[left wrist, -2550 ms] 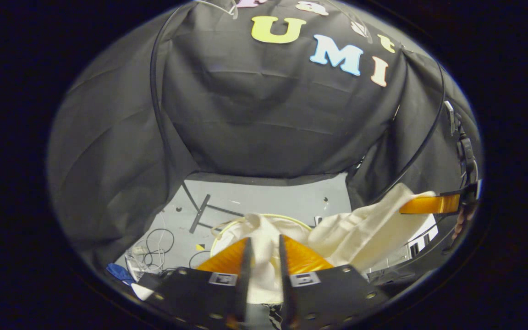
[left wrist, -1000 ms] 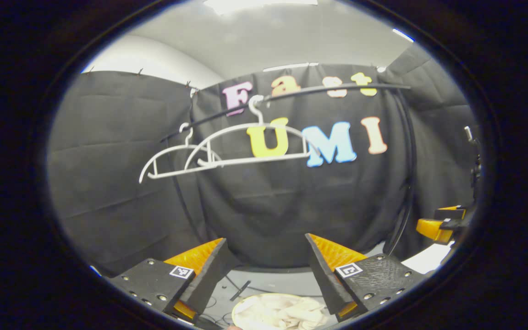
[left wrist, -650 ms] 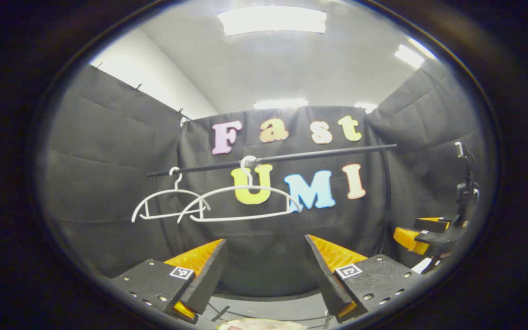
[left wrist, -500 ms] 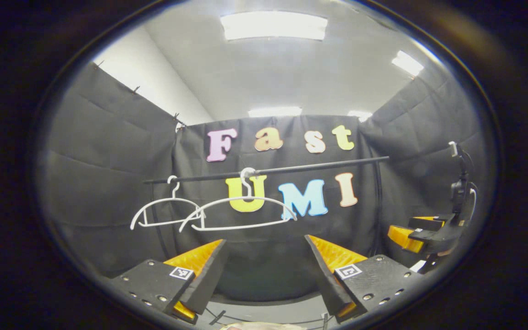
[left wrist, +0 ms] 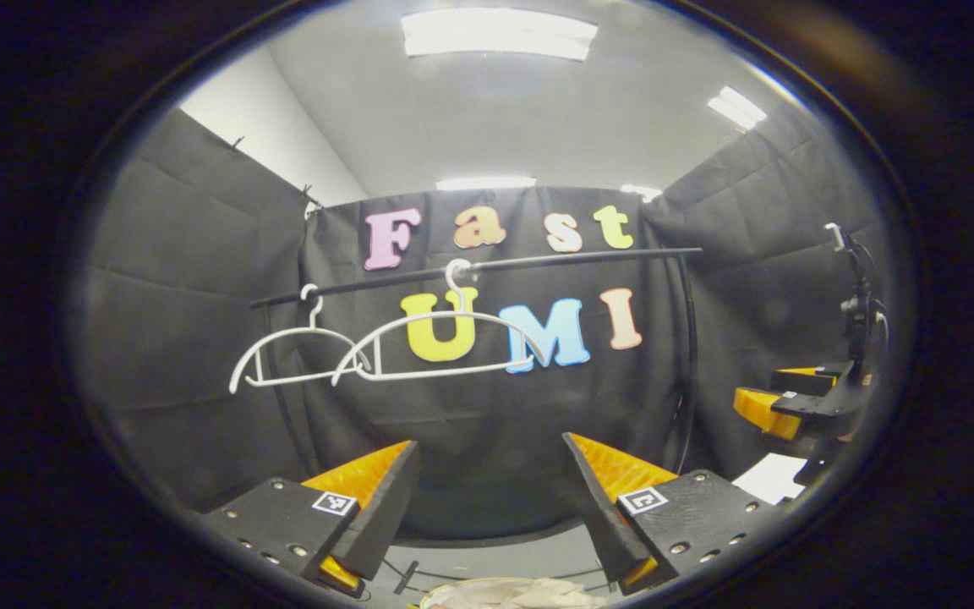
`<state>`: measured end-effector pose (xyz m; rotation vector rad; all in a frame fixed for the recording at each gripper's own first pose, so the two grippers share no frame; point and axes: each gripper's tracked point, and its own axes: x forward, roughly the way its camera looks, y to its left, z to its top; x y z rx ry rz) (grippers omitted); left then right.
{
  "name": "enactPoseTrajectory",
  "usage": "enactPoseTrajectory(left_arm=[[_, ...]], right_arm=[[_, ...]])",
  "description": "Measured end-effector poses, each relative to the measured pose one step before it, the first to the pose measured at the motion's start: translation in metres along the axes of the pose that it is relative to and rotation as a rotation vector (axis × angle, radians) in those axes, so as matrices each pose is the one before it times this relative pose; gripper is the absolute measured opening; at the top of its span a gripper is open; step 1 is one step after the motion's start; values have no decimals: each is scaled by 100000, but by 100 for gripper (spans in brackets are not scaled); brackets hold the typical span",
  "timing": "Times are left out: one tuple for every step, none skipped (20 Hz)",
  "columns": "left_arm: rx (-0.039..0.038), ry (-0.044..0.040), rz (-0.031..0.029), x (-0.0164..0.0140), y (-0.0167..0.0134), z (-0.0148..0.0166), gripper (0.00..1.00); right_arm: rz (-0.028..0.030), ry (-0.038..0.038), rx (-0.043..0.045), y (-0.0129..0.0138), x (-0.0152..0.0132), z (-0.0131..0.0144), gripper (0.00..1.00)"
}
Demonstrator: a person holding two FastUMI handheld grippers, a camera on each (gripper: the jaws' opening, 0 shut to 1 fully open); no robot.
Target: Grasp the clothes on the hanger with both hands and then place them into the laundry hamper below.
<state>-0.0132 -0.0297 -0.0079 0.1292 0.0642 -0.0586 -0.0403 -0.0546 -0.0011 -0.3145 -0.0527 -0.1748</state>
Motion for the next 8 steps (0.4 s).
enactPoseTrajectory(left_arm=[[-645, 601, -1469, 176, -73, -567, 97], [-364, 543, -931, 47, -26, -349, 96], [-51, 566, -895, 267, -8, -282, 97], [338, 82, -356, 295, 101, -217, 96], [304, -593, -63, 385, 87, -241, 96], [-328, -367, -289, 383, 12, -341, 96], [-1059, -55, -665, 405, -48, -656, 96], [-1829, 312, -475, 418, 69, -599, 96]], right_arm=[[-653, -164, 626, 137, -317, 223, 98], [-36, -866, 636, 330, -53, 204, 98], [-178, -1305, 318, 161, -145, 509, 98], [-252, -1621, -238, -103, -71, 507, 98], [-645, -1338, -439, -116, 73, 423, 98], [-636, -846, -420, -191, 193, 181, 98], [-461, -473, -300, -102, 158, 112, 98], [-383, 352, -221, 16, 80, 22, 98]])
